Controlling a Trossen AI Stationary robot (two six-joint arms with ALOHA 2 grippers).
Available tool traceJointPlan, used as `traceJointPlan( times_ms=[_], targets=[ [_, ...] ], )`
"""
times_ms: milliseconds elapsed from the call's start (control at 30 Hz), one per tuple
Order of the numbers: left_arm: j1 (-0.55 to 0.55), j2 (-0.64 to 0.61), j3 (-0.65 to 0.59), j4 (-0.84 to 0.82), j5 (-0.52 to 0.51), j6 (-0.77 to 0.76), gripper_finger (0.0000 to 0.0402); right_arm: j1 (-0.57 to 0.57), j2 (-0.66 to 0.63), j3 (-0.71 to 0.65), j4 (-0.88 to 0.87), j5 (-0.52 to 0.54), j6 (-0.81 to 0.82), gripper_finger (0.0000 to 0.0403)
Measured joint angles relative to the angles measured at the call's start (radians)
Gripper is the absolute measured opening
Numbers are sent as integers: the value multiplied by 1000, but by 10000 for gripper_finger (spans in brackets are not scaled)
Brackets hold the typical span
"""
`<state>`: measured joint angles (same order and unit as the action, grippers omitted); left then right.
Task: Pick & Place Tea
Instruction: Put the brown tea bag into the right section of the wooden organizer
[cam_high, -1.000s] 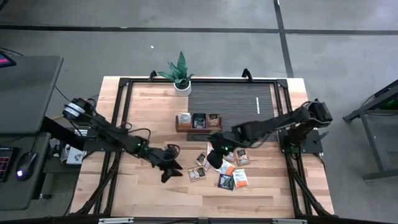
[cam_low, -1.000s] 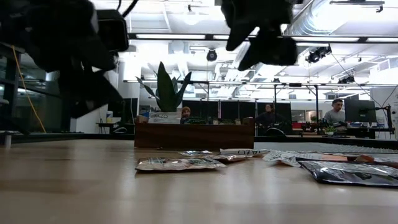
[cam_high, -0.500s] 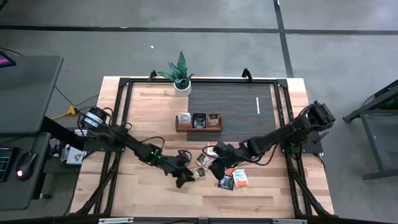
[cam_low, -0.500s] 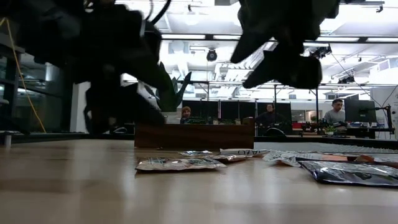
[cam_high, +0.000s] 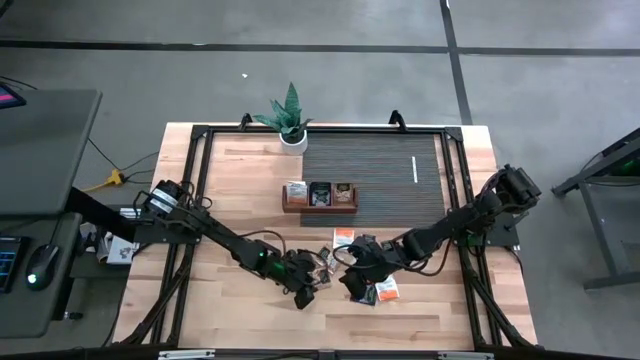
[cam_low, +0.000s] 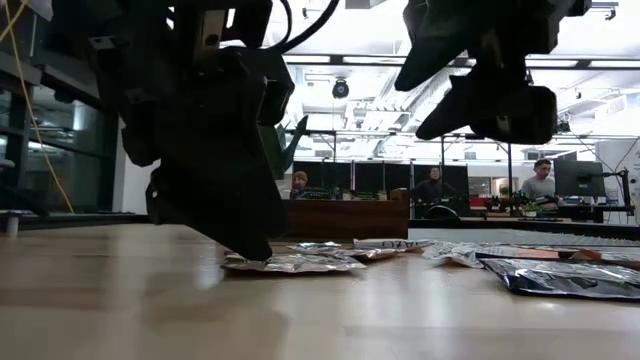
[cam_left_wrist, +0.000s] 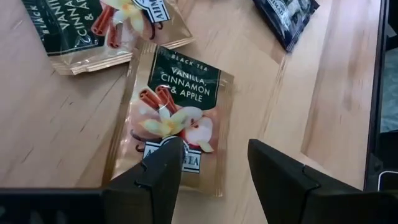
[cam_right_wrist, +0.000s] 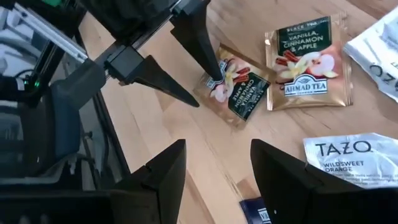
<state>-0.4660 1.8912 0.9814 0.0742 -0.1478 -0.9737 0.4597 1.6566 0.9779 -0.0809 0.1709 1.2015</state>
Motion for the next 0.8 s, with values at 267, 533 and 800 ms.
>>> traceJointPlan(
  times_ms=[267, 533, 800],
  targets=[
    [0, 2, -2, -14, -40, 29, 185, -8, 8, 0, 1, 112, 124, 176],
    [0, 37, -4, -5, -57, 42, 185, -62, 125, 0, 112, -45, 255, 176],
    [0, 53, -4, 5, -57, 57, 185, -77, 230, 0, 183, -114, 322, 176]
  ],
)
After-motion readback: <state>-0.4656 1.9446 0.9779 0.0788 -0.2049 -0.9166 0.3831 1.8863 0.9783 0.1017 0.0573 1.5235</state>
